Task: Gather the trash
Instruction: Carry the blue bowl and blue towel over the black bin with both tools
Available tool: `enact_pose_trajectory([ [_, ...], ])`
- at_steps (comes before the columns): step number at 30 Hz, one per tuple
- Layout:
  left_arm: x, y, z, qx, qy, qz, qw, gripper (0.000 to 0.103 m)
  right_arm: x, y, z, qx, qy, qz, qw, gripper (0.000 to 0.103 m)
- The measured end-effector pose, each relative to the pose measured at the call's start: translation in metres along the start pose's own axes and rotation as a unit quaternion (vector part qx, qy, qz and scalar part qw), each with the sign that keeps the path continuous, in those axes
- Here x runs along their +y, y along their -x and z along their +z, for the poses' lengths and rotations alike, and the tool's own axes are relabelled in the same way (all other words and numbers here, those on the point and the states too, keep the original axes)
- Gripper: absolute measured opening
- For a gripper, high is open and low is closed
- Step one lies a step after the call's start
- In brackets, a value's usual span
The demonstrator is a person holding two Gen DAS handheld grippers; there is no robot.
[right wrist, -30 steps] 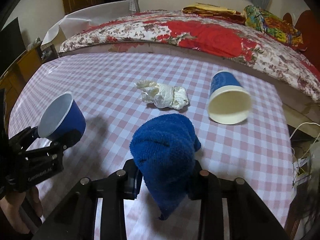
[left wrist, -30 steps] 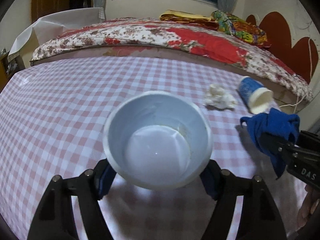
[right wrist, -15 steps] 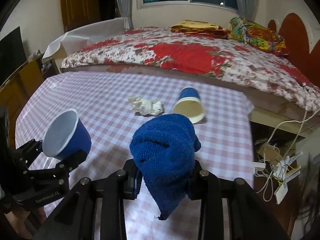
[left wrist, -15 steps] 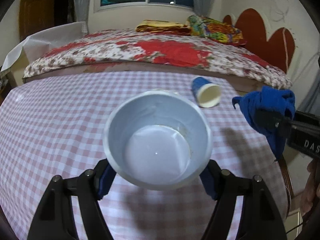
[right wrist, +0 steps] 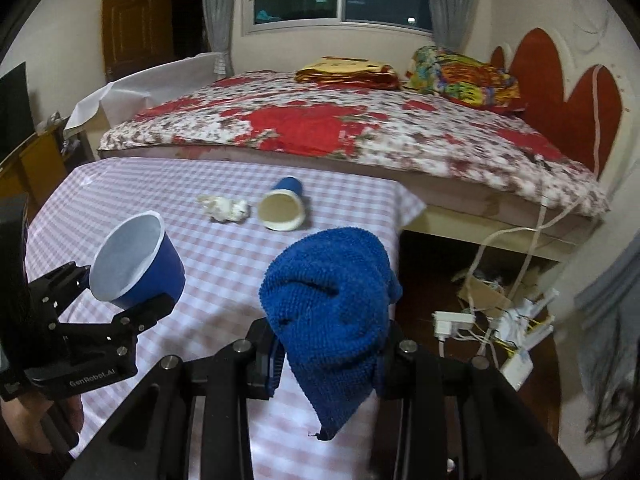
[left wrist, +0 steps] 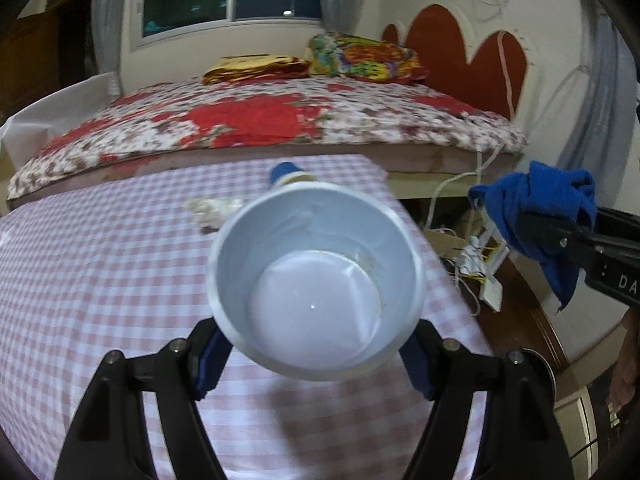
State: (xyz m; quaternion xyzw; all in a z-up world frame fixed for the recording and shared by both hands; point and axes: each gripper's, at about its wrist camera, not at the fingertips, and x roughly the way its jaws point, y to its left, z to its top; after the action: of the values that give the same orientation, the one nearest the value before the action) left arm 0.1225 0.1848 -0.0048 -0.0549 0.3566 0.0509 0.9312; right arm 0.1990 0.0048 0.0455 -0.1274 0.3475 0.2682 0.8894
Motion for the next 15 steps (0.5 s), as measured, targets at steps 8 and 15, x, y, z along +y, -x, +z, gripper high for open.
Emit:
enact_pose_trajectory([
  [8, -0.06, -0.008, -0.007, 0.013, -0.04, -0.04, 0.9983, 0.074, -0.06, 0.027, -0.033, 0.007, -0.026, -0.037, 0.999, 0.036],
  [15, -0.109, -0.014, -0.012, 0.024, -0.074, -0.07, 0.9945, 0.074, -0.107, 0.049, -0.069, 0.014, -0.053, -0.066, 0.996, 0.036],
])
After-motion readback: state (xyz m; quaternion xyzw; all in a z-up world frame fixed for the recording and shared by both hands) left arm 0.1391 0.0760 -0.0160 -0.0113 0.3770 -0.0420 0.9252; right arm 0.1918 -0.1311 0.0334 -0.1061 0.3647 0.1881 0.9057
